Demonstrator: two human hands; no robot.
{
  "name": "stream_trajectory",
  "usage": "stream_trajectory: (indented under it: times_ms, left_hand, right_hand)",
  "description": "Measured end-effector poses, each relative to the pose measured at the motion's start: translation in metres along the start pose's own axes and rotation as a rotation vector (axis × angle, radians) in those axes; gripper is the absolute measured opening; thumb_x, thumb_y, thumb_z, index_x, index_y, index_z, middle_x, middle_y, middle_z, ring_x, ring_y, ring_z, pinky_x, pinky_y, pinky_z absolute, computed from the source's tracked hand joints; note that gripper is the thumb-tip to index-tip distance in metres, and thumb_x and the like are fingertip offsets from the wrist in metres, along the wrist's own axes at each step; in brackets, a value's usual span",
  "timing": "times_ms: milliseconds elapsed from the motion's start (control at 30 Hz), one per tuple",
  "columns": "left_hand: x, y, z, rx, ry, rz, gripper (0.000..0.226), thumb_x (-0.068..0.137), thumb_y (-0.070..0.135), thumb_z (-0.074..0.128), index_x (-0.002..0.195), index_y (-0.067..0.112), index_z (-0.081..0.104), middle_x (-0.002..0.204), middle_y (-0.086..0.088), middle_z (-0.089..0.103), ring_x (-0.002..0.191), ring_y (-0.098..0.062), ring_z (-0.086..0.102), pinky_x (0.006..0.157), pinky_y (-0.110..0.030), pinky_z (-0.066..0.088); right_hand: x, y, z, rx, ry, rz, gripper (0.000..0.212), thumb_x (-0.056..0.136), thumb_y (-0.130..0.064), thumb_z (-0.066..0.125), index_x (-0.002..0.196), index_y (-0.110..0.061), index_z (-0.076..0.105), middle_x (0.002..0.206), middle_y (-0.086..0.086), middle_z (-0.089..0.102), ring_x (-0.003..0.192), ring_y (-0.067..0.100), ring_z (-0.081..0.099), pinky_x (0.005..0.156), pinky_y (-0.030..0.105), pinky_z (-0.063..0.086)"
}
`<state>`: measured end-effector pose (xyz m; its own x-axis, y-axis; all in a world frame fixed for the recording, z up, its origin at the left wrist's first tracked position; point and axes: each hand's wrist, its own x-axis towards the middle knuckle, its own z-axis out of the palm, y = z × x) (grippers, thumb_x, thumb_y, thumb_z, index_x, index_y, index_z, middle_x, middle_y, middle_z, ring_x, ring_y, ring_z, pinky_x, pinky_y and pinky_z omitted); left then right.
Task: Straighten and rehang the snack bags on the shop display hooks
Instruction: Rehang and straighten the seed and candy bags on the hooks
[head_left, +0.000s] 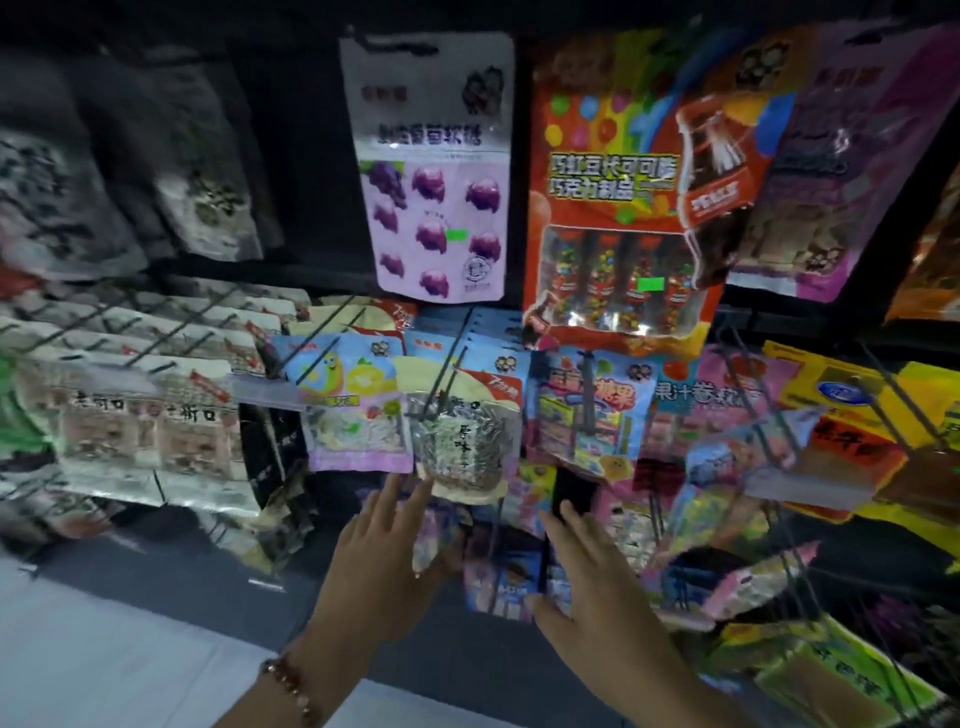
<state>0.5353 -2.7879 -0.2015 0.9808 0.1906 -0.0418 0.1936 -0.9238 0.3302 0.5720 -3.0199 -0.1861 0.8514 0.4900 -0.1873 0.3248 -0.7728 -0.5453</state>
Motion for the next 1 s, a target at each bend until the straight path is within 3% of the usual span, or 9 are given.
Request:
stream_trajectory:
  times_ms: [233, 367, 600, 767, 833, 900, 1000]
  left_hand:
    - [0.026, -0.075, -0.031, -0.015, -0.026, 0.053, 0.078, 0.096, 0.064, 0.037, 0.153, 0.042, -0.012, 0.162, 0.005, -0.02, 0.152, -0.023, -0.009, 0.121, -0.043, 0.011]
    - [0.055, -0.096, -0.046, -0.025, -0.068, 0.152, 0.076, 0.099, 0.058, 0.037, 0.153, 0.042, -0.014, 0.162, 0.004, -0.024, 0.151, -0.023, -0.016, 0.121, -0.043, 0.003]
    - [0.099, -0.066, -0.07, 0.081, 0.019, 0.416, 0.074, 0.1, 0.045, 0.044, 0.156, 0.034, -0.003, 0.165, -0.004, -0.01, 0.151, -0.029, -0.006, 0.121, -0.047, 0.009]
    - [0.141, -0.048, -0.074, 0.103, 0.054, 0.399, 0.078, 0.098, 0.037, 0.049, 0.156, 0.031, -0.002, 0.165, -0.006, -0.009, 0.151, -0.031, -0.005, 0.122, -0.05, 0.009]
    - [0.153, -0.044, -0.072, 0.142, 0.05, 0.406, 0.082, 0.096, 0.034, 0.053, 0.156, 0.028, -0.002, 0.165, -0.009, -0.005, 0.151, -0.034, -0.003, 0.122, -0.051, 0.008]
    - [0.162, -0.041, -0.07, 0.169, 0.049, 0.414, 0.082, 0.094, 0.033, 0.054, 0.156, 0.025, 0.0, 0.163, -0.013, 0.006, 0.15, -0.037, 0.004, 0.121, -0.052, 0.014]
    - [0.168, -0.037, -0.071, 0.202, 0.155, 0.425, 0.067, 0.095, 0.031, 0.051, 0.154, 0.017, 0.02, 0.139, -0.013, 0.042, 0.132, -0.035, 0.034, 0.109, -0.046, 0.031]
  right_hand:
    - [0.048, -0.069, 0.036, 0.087, 0.063, 0.053, 0.076, 0.098, -0.051, 0.047, 0.152, -0.045, -0.006, 0.157, -0.024, -0.024, 0.148, 0.009, -0.017, 0.122, 0.042, 0.01]
    - [0.073, -0.097, 0.042, 0.079, 0.182, 0.123, 0.08, 0.097, -0.043, 0.052, 0.152, -0.043, -0.006, 0.158, -0.02, -0.022, 0.148, 0.01, -0.018, 0.121, 0.041, 0.009]
    - [0.118, -0.102, 0.013, -0.223, 0.365, 0.197, 0.085, 0.095, -0.036, 0.056, 0.156, -0.026, -0.003, 0.163, -0.001, -0.013, 0.15, 0.024, -0.01, 0.12, 0.042, 0.004]
    - [0.157, -0.093, -0.012, -0.33, 0.397, 0.212, 0.092, 0.092, -0.024, 0.062, 0.155, -0.023, -0.005, 0.164, 0.004, -0.006, 0.15, 0.029, -0.003, 0.122, 0.045, 0.009]
    - [0.17, -0.091, -0.019, -0.336, 0.39, 0.194, 0.091, 0.09, -0.021, 0.065, 0.155, -0.022, 0.001, 0.163, 0.005, 0.008, 0.15, 0.031, 0.006, 0.121, 0.046, 0.013]
    - [0.18, -0.09, -0.023, -0.349, 0.398, 0.186, 0.075, 0.091, -0.026, 0.062, 0.151, -0.018, 0.018, 0.149, 0.008, 0.035, 0.139, 0.033, 0.029, 0.114, 0.045, 0.029]
    - [0.188, -0.091, -0.027, -0.294, 0.45, 0.156, 0.029, 0.096, -0.031, 0.053, 0.12, -0.015, 0.054, 0.107, 0.006, 0.055, 0.101, 0.028, 0.054, 0.079, 0.037, 0.043]
